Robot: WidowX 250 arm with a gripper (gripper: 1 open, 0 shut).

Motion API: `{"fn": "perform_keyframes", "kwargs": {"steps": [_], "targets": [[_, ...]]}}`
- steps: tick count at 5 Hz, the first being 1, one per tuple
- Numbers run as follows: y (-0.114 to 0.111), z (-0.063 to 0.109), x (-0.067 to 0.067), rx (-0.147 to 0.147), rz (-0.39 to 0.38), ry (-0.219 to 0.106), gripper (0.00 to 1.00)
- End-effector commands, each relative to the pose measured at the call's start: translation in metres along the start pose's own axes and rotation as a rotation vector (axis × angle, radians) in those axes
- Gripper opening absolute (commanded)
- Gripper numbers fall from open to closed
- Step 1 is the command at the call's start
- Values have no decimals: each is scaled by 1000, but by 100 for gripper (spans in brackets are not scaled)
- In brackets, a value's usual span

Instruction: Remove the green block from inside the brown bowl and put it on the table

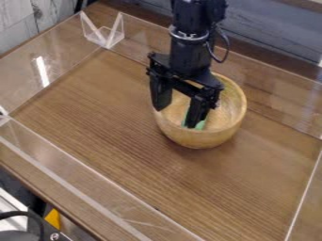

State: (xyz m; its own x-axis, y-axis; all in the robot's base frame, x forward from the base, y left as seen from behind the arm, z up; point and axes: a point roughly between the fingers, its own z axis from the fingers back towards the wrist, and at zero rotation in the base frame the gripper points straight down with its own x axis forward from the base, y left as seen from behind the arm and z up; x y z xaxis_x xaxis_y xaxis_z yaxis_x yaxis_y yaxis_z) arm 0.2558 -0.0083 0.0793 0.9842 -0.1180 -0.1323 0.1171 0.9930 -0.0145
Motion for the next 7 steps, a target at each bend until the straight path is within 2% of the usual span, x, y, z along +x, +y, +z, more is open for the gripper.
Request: {"fn": "perform_keyframes", "kwargs": {"steps": [1, 4, 6, 7], "targets": [[6, 14, 10, 1, -2, -51, 100], [-14, 25, 24, 2, -54, -65, 100], [-37, 8, 36, 13, -179, -59, 100], [-34, 7, 37, 11, -160, -56, 100]]}}
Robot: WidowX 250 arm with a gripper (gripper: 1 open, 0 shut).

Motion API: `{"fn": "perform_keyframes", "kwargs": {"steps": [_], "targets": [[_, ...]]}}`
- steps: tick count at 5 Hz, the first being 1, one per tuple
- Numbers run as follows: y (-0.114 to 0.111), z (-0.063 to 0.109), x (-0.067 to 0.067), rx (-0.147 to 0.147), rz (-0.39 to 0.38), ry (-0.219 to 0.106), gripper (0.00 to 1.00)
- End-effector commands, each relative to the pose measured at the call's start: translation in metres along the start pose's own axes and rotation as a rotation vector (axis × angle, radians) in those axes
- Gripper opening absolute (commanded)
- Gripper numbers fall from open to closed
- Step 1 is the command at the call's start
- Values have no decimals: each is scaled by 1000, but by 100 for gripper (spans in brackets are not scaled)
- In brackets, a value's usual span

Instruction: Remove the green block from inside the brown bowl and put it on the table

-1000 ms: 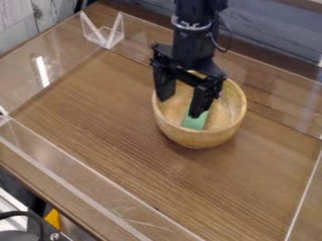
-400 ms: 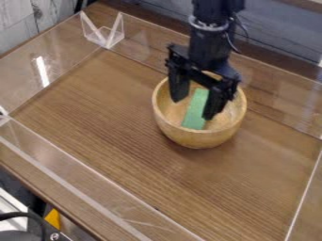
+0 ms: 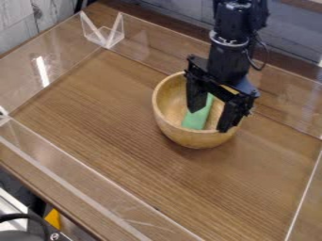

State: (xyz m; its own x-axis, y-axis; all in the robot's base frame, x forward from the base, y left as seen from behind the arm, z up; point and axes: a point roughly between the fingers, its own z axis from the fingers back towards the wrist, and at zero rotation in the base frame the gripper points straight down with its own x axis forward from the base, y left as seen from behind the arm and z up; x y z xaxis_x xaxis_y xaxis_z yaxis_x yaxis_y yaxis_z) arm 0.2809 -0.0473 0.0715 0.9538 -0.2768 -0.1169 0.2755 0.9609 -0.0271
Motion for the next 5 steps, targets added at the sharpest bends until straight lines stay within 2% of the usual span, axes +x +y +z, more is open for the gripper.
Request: {"fn": "perform_keyframes", "kwargs": {"steps": [1, 3, 5], "targets": [[8, 16, 4, 5, 34, -43, 100], [41, 9, 13, 23, -108, -34, 100], [19, -9, 10, 16, -72, -28, 100]]}}
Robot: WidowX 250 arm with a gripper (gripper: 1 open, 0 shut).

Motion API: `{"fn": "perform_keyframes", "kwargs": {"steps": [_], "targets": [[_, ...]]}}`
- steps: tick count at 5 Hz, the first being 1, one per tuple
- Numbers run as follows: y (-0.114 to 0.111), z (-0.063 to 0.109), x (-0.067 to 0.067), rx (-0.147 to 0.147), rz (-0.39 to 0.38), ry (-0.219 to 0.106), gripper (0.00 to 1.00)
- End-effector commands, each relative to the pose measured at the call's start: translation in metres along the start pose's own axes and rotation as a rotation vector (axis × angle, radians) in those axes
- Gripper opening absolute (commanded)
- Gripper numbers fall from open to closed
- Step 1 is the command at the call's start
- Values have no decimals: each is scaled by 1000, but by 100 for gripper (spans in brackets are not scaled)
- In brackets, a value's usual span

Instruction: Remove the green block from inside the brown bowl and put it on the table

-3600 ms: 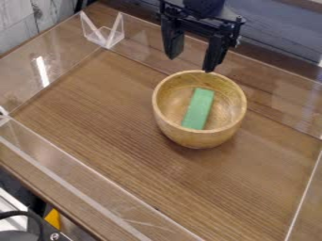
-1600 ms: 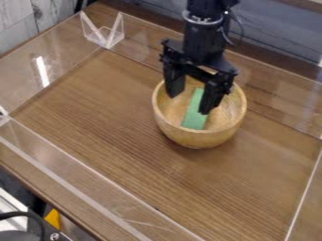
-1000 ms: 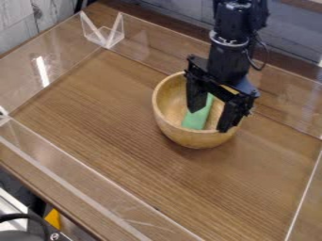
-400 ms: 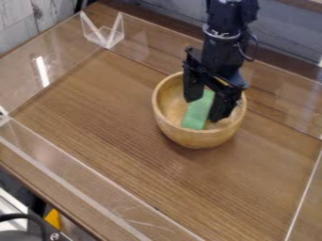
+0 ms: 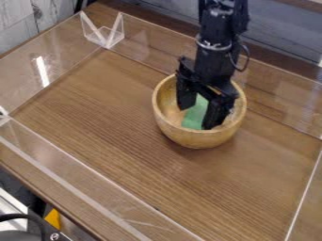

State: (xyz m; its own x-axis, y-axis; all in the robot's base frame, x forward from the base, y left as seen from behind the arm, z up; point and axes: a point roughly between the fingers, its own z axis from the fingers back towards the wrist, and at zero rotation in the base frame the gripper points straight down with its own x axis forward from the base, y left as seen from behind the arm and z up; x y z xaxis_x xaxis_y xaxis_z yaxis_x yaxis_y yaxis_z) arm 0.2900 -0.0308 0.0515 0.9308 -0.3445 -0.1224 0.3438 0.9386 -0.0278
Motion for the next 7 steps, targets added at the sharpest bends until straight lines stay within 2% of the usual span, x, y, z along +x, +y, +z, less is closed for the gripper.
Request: {"fn": "perform_keyframes", "kwargs": {"steps": [1, 2, 3, 4, 5, 6, 7], "targets": [[6, 3, 3, 9, -19, -31, 0], [12, 9, 1, 6, -35, -39, 0], [14, 18, 3, -4, 6, -58, 0], [10, 28, -2, -12, 28, -78, 0], [13, 45, -1, -6, 20, -101, 0], [24, 53, -5, -1, -11, -112, 0], [29, 55, -12, -7, -13, -114, 0]]}}
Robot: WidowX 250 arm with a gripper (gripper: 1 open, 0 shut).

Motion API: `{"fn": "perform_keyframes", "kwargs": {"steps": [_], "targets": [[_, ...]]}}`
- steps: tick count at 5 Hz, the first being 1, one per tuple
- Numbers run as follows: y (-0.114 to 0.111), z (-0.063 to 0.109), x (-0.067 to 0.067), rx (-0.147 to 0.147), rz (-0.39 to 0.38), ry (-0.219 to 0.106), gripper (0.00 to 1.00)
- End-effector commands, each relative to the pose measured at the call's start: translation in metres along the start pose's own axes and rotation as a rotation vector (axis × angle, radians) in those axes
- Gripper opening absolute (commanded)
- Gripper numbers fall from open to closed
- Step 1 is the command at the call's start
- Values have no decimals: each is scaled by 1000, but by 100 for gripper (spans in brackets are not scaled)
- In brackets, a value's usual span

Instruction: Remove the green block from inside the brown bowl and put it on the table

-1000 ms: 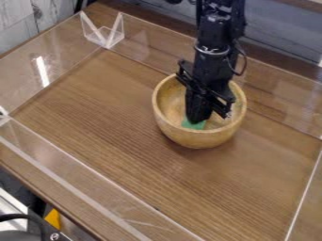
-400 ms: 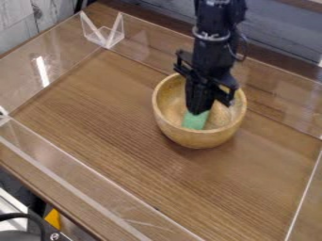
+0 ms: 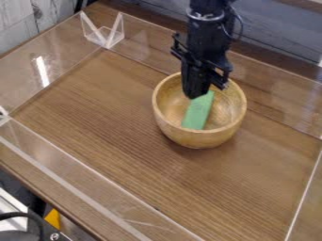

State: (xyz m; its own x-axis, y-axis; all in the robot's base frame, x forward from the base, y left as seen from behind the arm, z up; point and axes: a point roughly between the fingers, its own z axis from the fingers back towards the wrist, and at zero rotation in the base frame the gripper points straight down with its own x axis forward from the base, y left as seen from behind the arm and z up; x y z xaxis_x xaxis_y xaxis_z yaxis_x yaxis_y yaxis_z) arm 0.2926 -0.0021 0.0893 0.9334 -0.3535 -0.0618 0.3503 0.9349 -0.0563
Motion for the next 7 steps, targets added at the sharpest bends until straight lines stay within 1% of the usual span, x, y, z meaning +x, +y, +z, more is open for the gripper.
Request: {"fn": "perform_keyframes", "kwargs": {"steps": [1, 2, 3, 4, 6, 7], "targets": [[5, 16, 5, 14, 17, -53, 100], [7, 15, 8, 7, 40, -53, 100], [6, 24, 15, 3, 115, -54, 100], [2, 27, 23, 1, 185, -53, 100], [-11, 8, 23, 8, 119, -42, 100], [-12, -5, 18, 9, 184, -35, 100]]}}
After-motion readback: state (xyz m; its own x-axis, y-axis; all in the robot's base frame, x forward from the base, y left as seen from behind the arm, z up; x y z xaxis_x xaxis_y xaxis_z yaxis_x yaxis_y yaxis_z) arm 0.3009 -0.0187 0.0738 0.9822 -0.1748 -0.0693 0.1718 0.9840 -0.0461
